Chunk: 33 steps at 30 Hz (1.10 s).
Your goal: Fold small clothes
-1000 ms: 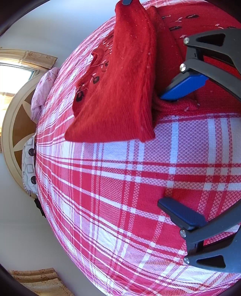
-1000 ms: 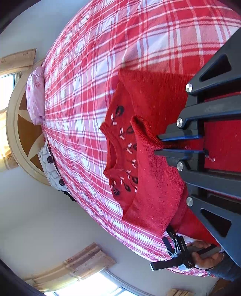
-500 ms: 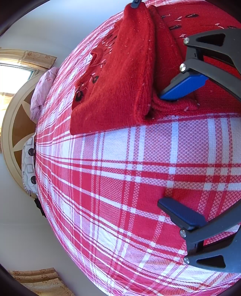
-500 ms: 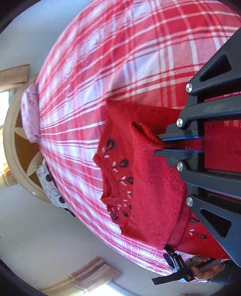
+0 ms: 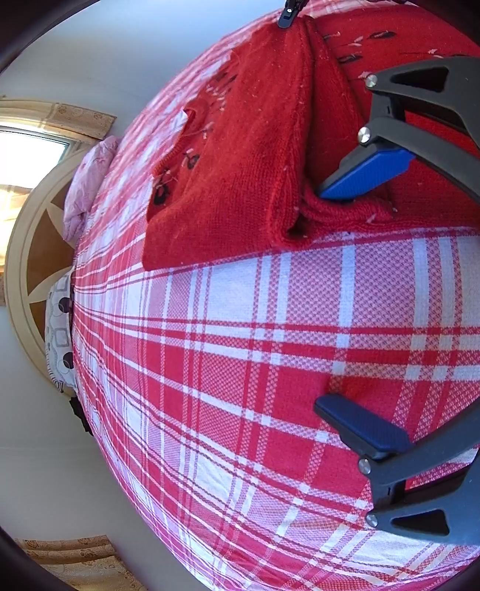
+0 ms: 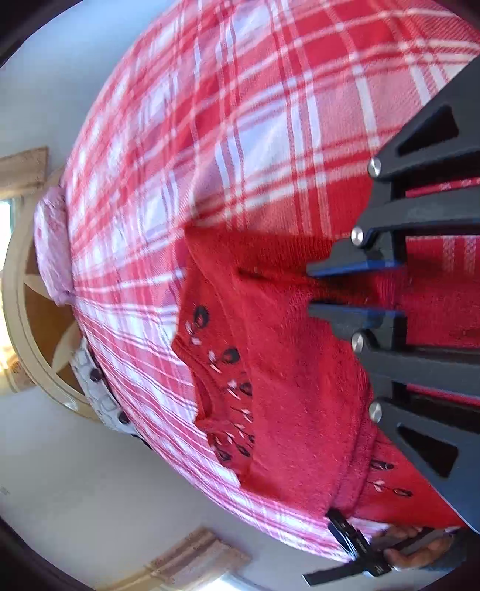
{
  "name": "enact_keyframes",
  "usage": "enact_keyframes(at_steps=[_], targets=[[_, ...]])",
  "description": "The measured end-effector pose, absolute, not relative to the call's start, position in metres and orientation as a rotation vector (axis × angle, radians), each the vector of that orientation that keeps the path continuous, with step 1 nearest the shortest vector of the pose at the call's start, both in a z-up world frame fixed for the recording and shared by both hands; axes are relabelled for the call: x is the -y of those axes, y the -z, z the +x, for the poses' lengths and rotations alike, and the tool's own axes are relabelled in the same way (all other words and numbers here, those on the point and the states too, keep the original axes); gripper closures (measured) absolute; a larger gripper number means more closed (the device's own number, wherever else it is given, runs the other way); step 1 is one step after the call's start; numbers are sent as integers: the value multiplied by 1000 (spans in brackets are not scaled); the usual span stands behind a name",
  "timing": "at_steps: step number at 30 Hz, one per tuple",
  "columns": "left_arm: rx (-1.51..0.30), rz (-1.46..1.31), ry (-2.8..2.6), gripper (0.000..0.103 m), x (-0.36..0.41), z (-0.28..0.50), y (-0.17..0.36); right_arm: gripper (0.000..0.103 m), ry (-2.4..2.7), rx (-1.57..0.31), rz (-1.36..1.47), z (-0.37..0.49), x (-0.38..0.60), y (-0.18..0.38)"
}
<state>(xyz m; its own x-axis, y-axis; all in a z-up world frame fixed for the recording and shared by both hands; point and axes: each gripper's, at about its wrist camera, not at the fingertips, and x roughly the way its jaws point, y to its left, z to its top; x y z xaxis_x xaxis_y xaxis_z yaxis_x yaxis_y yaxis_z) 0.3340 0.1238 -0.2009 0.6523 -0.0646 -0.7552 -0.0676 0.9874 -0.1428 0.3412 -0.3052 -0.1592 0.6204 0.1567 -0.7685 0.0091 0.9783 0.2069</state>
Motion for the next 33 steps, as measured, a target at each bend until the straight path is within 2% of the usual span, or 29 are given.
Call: enact_keyframes(at_steps=[2, 7, 9, 11, 13, 21, 25, 33], targets=[[-826, -206, 16, 0, -130, 328, 197, 75, -94, -875, 191, 335, 303, 152], [-758, -359, 4, 0, -157, 315, 194, 74, -201, -829, 116, 322, 277, 134], [-796, -375, -14, 0, -158, 321, 199, 69, -250, -847, 102, 323, 269, 136], [-823, -296, -50, 0, -146, 326, 199, 55, -275, -888, 96, 329, 263, 143], [-851, -227, -79, 0, -136, 330, 200, 55, -247, -980, 97, 340, 264, 164], [-841, -247, -85, 0, -144, 326, 200, 55, -249, -932, 76, 318, 263, 153], [-853, -223, -91, 0, -138, 328, 200, 55, -243, -1014, 12, 299, 264, 172], [-849, -149, -83, 0, -124, 294, 192, 55, -275, -935, -103, 231, 250, 169]])
